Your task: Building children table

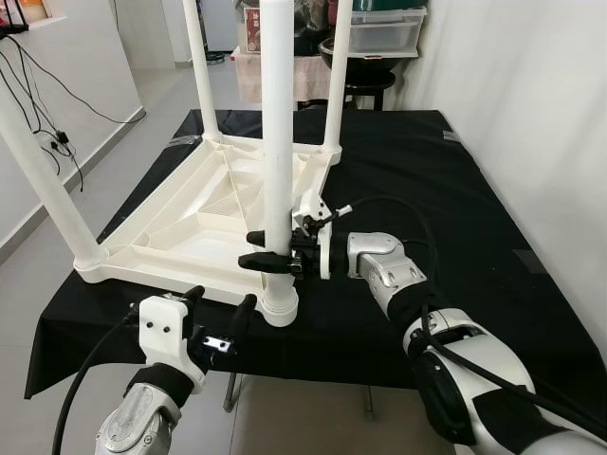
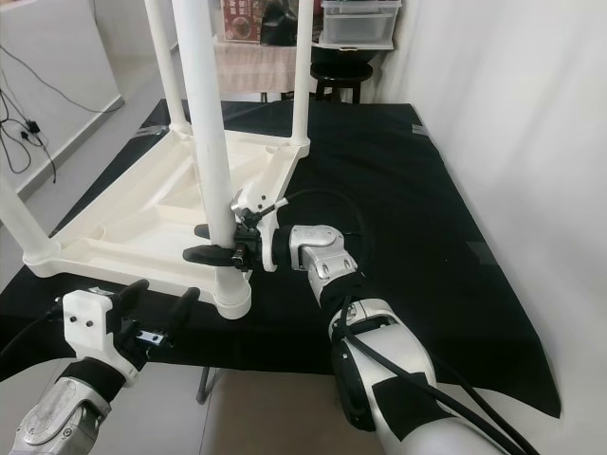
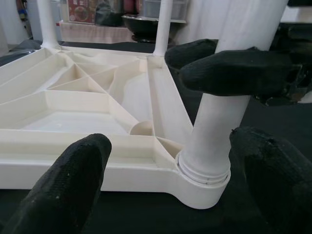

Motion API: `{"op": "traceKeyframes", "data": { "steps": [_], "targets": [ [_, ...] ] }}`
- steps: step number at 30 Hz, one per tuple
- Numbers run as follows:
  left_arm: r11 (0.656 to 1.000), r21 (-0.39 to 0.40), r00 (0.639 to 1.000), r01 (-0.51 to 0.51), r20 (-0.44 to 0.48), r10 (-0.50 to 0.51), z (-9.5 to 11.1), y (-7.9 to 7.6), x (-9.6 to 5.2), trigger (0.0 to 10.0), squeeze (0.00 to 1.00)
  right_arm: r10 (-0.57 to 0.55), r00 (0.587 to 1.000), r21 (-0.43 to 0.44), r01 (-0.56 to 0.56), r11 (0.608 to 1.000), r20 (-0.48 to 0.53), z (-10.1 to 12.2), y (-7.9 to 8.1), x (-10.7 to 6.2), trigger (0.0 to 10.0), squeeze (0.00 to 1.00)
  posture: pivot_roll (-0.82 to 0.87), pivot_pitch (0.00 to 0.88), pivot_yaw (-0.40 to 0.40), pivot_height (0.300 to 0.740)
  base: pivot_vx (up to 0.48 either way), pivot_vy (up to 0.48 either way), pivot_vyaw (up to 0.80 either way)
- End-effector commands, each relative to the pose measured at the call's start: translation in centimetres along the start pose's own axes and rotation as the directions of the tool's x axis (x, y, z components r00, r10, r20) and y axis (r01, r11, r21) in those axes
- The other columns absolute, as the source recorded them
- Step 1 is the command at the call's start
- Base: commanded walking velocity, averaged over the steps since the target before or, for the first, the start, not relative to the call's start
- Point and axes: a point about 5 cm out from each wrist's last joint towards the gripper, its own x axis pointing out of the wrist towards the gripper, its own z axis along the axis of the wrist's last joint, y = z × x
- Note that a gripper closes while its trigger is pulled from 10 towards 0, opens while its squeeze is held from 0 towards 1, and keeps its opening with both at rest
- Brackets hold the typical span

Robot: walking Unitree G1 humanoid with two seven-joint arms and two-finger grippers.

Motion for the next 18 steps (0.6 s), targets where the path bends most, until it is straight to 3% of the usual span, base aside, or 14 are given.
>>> {"op": "traceKeyframes", "data": {
  "steps": [1, 2, 3, 4, 5, 6, 7, 9, 10, 11, 15, 16, 17, 18],
  "targets": [
    [1.000, -0.008, 1.000, -0.007, -0.013, 0.007, -0.1, 0.0, -0.2, 10.0, 0.00, -0.073, 0.997, -0.002, 0.073, 0.997, -0.014, -0.3, -0.1, -0.6, 0.0, 0.00, 0.05, 0.057, -0.029, 0.740, 0.000, 0.000, 0.00],
    [1.000, -0.007, 1.000, -0.007, -0.013, 0.007, -0.1, 0.0, -0.2, 10.0, 0.00, -0.206, 0.978, 0.002, 0.206, 0.978, -0.044, -0.9, 0.0, -0.4, 0.0, 0.00, 0.05, 0.060, -0.038, 0.740, 0.000, 0.000, 0.00],
    [1.000, -0.007, 1.000, -0.007, -0.013, 0.007, -0.1, 0.0, -0.2, 10.0, 0.00, -0.206, 0.978, 0.002, 0.206, 0.978, -0.044, -0.9, 0.0, -0.4, 0.0, 0.00, 0.05, 0.060, -0.038, 0.740, 0.000, 0.000, 0.00],
    [1.000, -0.007, 1.000, -0.008, -0.012, 0.008, 0.0, 0.1, -0.3, 10.0, 0.00, -0.542, 0.834, 0.044, 0.549, 0.835, -0.103, -2.8, 0.7, -0.2, 0.0, 0.00, 0.03, 0.060, -0.028, 0.740, 0.000, 0.000, 0.00],
    [1.000, -0.007, 1.000, -0.008, -0.012, 0.008, 0.0, 0.1, -0.3, 10.0, 0.00, -0.542, 0.834, 0.044, 0.549, 0.835, -0.103, -2.8, 0.7, -0.2, 0.0, 0.00, 0.03, 0.060, -0.028, 0.740, 0.000, 0.000, 0.00],
    [1.000, -0.007, 1.000, -0.007, -0.012, 0.007, 0.1, 0.2, -0.3, 10.0, 0.00, -0.646, 0.748, 0.081, 0.661, 0.746, -0.156, -4.6, 3.1, 0.3, 0.0, 0.00, 0.03, 0.072, -0.009, 0.740, 0.000, 0.000, 0.00],
    [1.000, -0.005, 1.000, -0.005, -0.016, 0.005, 0.0, 0.3, -0.3, 10.0, 0.00, -0.653, 0.737, 0.056, 0.669, 0.741, -0.175, -5.4, 4.6, 1.1, 0.0, 0.00, 0.02, 0.072, 0.004, 0.740, 0.000, 0.000, 0.00],
    [1.000, -0.006, 1.000, -0.003, -0.021, 0.003, -0.1, 0.4, -0.2, 10.0, 0.00, -0.648, 0.743, 0.056, 0.663, 0.746, -0.165, -5.4, 4.9, 1.6, 0.0, 0.00, 0.01, 0.040, 0.012, 0.740, 0.000, 0.000, 0.00],
    [1.000, -0.006, 1.000, -0.003, -0.021, 0.003, -0.1, 0.4, -0.2, 10.0, 0.00, -0.648, 0.743, 0.056, 0.663, 0.746, -0.165, -5.4, 4.9, 1.6, 0.0, 0.00, 0.01, 0.040, 0.012, 0.740, 0.000, 0.000, 0.00],
    [1.000, -0.011, 1.000, 0.002, -0.025, -0.002, -0.2, 0.4, -0.1, 10.0, 0.00, -0.596, 0.790, 0.011, 0.604, 0.797, -0.144, -5.2, 4.6, 2.4, 0.0, 0.00, 0.02, 0.047, 0.006, 0.740, 0.000, 0.000, 0.00],
    [1.000, -0.015, 1.000, 0.011, -0.028, -0.011, -0.4, 0.4, 0.0, 10.0, 0.00, -0.580, 0.802, -0.019, 0.584, 0.812, -0.140, -5.2, 3.7, 2.9, 0.0, 0.00, 0.02, 0.034, 0.002, 0.740, 0.000, 0.000, 0.00],
    [1.000, -0.012, 1.000, 0.006, -0.027, -0.006, -0.4, 0.3, 0.1, 10.0, 0.00, -0.586, 0.795, -0.026, 0.590, 0.807, -0.160, -5.2, 3.5, 3.1, 10.0, 0.00, 0.03, 0.023, -0.004, 0.740, 0.000, 0.000, 0.00],
    [1.000, -0.009, 1.000, -0.002, -0.025, 0.001, -0.5, 0.3, 0.1, 10.0, 0.00, -0.587, 0.794, -0.011, 0.593, 0.805, -0.158, -5.0, 3.4, 3.2, 10.0, 0.80, 0.04, 0.015, -0.007, 0.740, 0.000, 0.000, 0.00],
    [1.000, -0.007, 1.000, -0.007, -0.024, 0.007, -0.5, 0.3, 0.1, 10.0, 0.00, -0.582, 0.800, -0.002, 0.588, 0.809, -0.148, -4.7, 3.3, 3.3, 10.0, 0.80, 0.04, 0.015, -0.008, 0.740, 0.000, 0.000, 0.00]
  ]
}}
